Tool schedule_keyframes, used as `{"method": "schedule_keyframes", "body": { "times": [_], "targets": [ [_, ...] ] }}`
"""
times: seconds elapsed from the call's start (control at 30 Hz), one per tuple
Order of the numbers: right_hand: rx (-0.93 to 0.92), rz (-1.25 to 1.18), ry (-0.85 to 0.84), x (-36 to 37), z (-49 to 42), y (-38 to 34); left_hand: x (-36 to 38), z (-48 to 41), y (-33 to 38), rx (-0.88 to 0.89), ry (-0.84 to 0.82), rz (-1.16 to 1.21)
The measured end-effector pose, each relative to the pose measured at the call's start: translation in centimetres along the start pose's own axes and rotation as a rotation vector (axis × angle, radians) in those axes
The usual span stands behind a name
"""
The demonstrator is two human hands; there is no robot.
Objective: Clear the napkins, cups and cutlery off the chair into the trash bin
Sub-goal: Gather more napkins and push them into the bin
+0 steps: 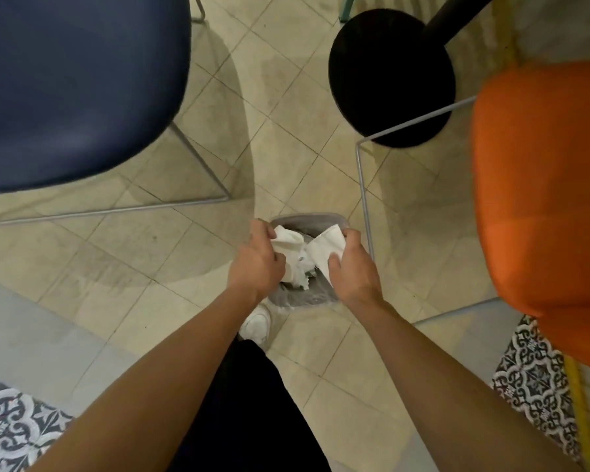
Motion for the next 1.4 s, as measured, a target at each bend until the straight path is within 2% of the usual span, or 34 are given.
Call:
{"method": "schedule_keyframes", "body": {
  "times": [0.17, 0.27, 0.4, 0.5, 0.6, 0.77, 0.87, 1.1, 1.4],
  "targets": [
    [0.031, -0.08, 0.043, 4.0, -2.5, 4.1, 5.0, -3.3, -0.1, 0.201, -0.101, -0.344],
    [-0.028, -0.146, 0.119, 6.7, -4.6, 6.4, 7.9, -6.5, -0.4, 0.293, -0.065, -0.499],
    [-0.106, -0.059, 0.199, 9.3, -7.4, 9.3, 11.2, -9.9, -1.3, 0.474, -0.008, -0.791],
    [-0.051, 0.047, 0.147, 10.8, -9.2, 11.2, 13.1, -11.6, -2.0, 0.538, -0.052, -0.882],
    [0.03, 0.039, 0.057, 12.0, -10.0, 12.3, 14.6, -12.8, -2.5, 0.502, -0.082, -0.944],
    [0.111, -0.081, -0.116, 13.9, -11.0, 12.5, 16.4, -14.4, -3.1, 0.422, -0.226, -1.011],
    [0.121, -0.138, -0.195, 14.3, -10.7, 12.4, 16.1, -14.4, -3.3, 0.395, -0.23, -1.016],
    [0.082, -0.137, -0.152, 12.2, -8.4, 10.7, 12.2, -11.9, -1.7, 0.387, -0.172, -0.83],
    [-0.006, -0.121, -0.149, 5.4, -3.6, 3.7, 2.8, -6.1, 1.6, 0.367, -0.079, -0.716]
  ]
}}
Point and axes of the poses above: each hand's wrist, its own z-axis away from the middle knuckle, its own x-axis out of the palm, y = z × x, the point moved 1 cm from there along -z, towards the middle knuckle, and after that the axes turned 15 degrees about -z, right-handed, at the moved point
